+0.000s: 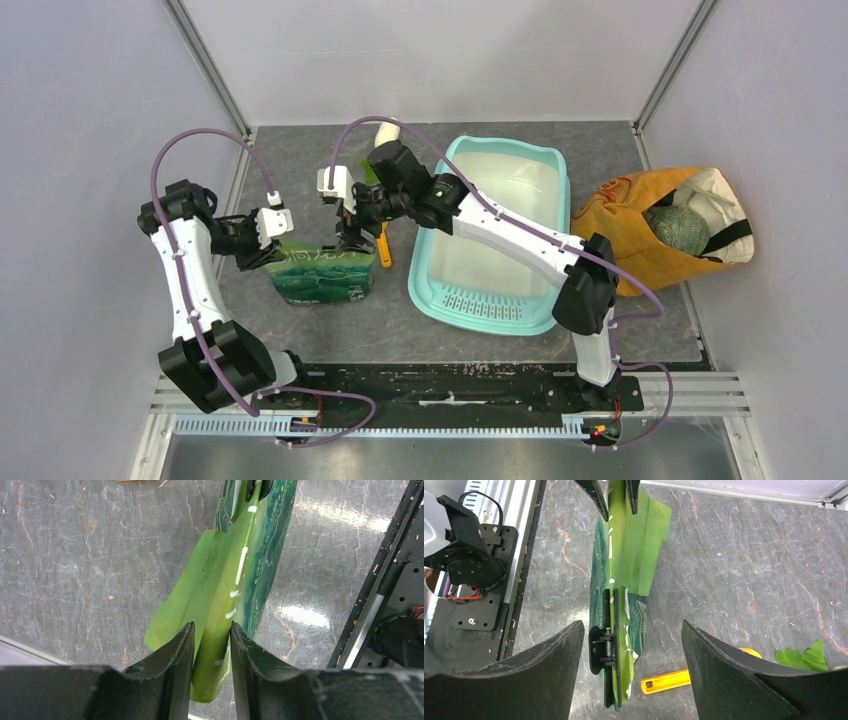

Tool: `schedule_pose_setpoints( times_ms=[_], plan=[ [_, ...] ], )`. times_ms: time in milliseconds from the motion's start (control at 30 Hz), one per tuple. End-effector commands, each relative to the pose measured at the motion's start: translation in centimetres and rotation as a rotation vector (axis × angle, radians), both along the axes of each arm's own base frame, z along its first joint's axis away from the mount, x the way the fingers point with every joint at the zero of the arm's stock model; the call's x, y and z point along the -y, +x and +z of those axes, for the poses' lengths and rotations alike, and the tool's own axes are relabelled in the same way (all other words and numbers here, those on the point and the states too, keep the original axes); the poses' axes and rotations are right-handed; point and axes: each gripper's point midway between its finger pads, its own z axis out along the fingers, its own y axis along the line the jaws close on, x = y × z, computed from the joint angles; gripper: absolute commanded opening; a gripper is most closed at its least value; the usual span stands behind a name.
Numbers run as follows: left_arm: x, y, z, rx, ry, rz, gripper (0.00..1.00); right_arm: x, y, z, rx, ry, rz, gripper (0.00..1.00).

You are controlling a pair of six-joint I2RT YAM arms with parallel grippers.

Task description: Fill the litter box with clean litter

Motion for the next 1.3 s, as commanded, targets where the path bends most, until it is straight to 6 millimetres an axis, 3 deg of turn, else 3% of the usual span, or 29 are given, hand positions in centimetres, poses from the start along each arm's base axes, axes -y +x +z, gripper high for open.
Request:
schedule_pose_setpoints(
  times_ms=[0, 133, 500, 667, 1033, 1100, 1267],
  plan=[
    [0.6, 0.0, 0.9, 0.024, -0.029, -0.019, 0.38, 0.9, -1.0, 4.1, 0.059, 0.067, 0.025, 0.8],
    [0.6, -0.1, 1.0, 0.026, -0.028, -0.017, 0.39, 1.3, -1.9, 4.4, 0.047, 0.068, 0.051, 0.78],
    [0.6, -0.1, 1.2, 0.03, -0.023, -0.011, 0.39, 1.1, -0.8, 0.4, 0.089, -0.05, 0.014, 0.75],
    [0.5, -0.1, 1.1, 0.024, -0.025, -0.006, 0.39, 0.8, -0.7, -0.4, 0.1, -0.07, 0.016, 0.69],
    [0.3, 0.0, 1.0, 0.021, -0.017, -0.004, 0.39, 0.7, -1.4, -1.8, 0.09, -0.105, 0.04, 0.71],
    [0.3, 0.0, 1.0, 0.022, -0.018, -0.003, 0.39, 0.6, -1.1, -2.2, 0.094, -0.111, 0.033, 0.67],
    [0.3, 0.0, 0.9, 0.019, -0.017, -0.004, 0.39, 0.3, -0.6, -2.0, 0.104, -0.099, 0.012, 0.41]
  ],
)
